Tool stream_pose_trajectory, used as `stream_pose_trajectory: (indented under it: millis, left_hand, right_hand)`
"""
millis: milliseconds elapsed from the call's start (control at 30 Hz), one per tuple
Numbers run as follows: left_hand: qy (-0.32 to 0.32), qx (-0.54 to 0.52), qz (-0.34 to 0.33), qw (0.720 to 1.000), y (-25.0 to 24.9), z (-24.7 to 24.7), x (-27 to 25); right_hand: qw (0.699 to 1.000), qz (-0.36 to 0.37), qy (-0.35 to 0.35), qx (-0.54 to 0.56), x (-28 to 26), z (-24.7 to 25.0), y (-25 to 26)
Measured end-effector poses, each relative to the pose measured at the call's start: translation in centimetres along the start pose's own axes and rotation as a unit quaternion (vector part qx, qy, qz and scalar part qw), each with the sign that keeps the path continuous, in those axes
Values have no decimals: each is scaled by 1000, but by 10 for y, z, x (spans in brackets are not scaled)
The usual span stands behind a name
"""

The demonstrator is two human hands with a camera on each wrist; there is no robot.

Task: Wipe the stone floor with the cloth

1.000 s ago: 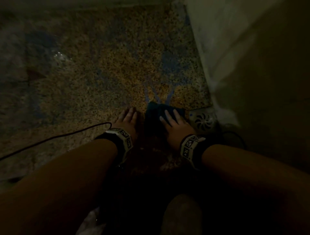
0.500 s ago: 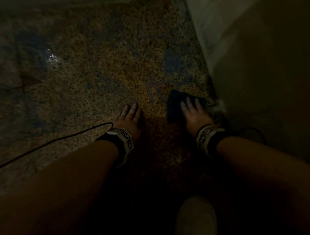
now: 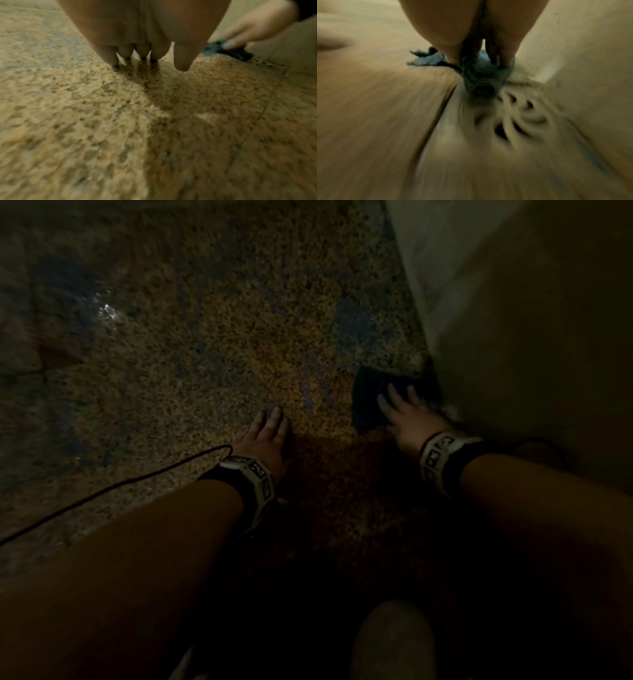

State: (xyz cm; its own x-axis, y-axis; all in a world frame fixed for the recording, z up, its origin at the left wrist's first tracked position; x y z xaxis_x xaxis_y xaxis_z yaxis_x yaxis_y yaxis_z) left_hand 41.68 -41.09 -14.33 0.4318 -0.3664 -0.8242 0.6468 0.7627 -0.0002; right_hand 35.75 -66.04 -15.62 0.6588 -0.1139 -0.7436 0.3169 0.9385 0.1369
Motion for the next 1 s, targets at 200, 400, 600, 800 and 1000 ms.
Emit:
stream_pose_trajectory:
  millis: [200, 400, 600, 800, 1000]
  left_hand:
    - [14, 24, 16, 999, -1, -4, 0]
    - [32, 37, 34, 998, -9, 0, -1]
    - [55, 63, 12, 996, -2, 13, -1]
    - [54, 70, 7, 996, 3, 12, 2]
    - [56, 83, 11, 995, -4, 16, -7]
  right_hand:
    - [998, 37, 45, -1, -21, -12, 2]
    - [999, 39, -7, 33, 9, 17, 7]
    - [999, 7, 2, 48, 31, 46, 20]
    - [995, 69, 56, -45, 3, 19, 19]
    - [990, 91, 100, -47, -7, 5, 17]
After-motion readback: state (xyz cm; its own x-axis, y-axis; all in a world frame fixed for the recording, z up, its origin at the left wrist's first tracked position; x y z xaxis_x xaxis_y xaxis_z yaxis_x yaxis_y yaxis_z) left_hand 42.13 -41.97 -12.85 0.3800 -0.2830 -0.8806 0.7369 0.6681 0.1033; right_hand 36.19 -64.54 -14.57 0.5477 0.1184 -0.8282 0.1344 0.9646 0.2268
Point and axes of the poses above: each hand's wrist, its own x-axis towards the middle knuckle, its own z-axis out of the back of the hand, y = z × x, the point moved 1 cm from there along x, towards the middle knuckle, and after that the axes turned 12 degrees about x, right-handed, at the moved point
